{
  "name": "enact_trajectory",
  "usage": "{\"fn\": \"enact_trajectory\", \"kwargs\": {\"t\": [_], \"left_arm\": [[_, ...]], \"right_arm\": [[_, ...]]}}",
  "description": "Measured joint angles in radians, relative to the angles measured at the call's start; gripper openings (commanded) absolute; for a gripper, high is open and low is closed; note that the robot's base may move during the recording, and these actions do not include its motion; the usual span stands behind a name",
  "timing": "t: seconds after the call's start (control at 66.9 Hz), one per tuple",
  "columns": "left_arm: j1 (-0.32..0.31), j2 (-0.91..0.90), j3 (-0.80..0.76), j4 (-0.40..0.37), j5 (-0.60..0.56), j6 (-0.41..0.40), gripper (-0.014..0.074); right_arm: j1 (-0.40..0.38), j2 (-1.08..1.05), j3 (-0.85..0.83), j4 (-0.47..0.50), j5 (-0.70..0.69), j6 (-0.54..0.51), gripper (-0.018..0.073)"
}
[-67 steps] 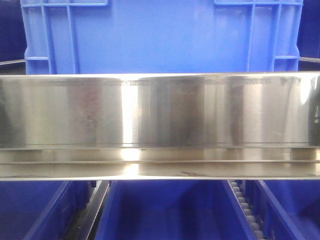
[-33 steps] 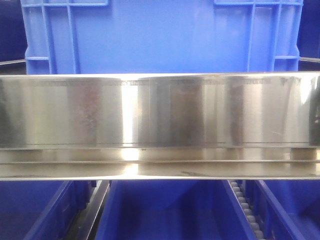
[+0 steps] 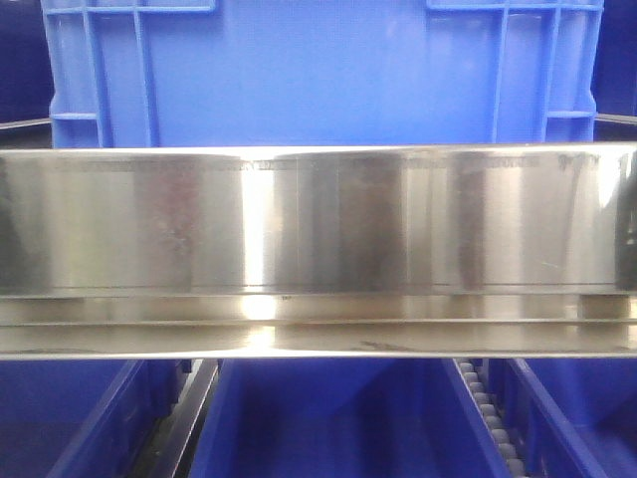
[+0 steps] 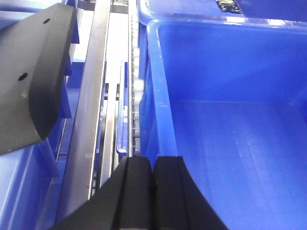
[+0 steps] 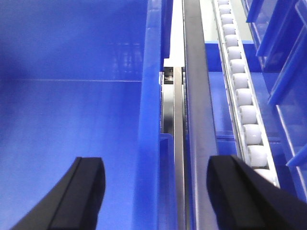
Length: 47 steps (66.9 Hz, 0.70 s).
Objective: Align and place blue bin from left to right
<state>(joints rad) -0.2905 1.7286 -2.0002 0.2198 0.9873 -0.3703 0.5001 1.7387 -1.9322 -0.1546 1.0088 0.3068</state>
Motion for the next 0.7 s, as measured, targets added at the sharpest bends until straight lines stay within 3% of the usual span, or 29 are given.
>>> {"fn": "enact_trajectory", "kwargs": {"t": [0.702], "left_arm": [[0.0, 0.0, 0.0, -0.003, 0.019, -0.001, -0.0111]], "right_arm": [[0.002, 0.095, -0.002, -0.002, -0.023, 0.032, 0.0341]]}}
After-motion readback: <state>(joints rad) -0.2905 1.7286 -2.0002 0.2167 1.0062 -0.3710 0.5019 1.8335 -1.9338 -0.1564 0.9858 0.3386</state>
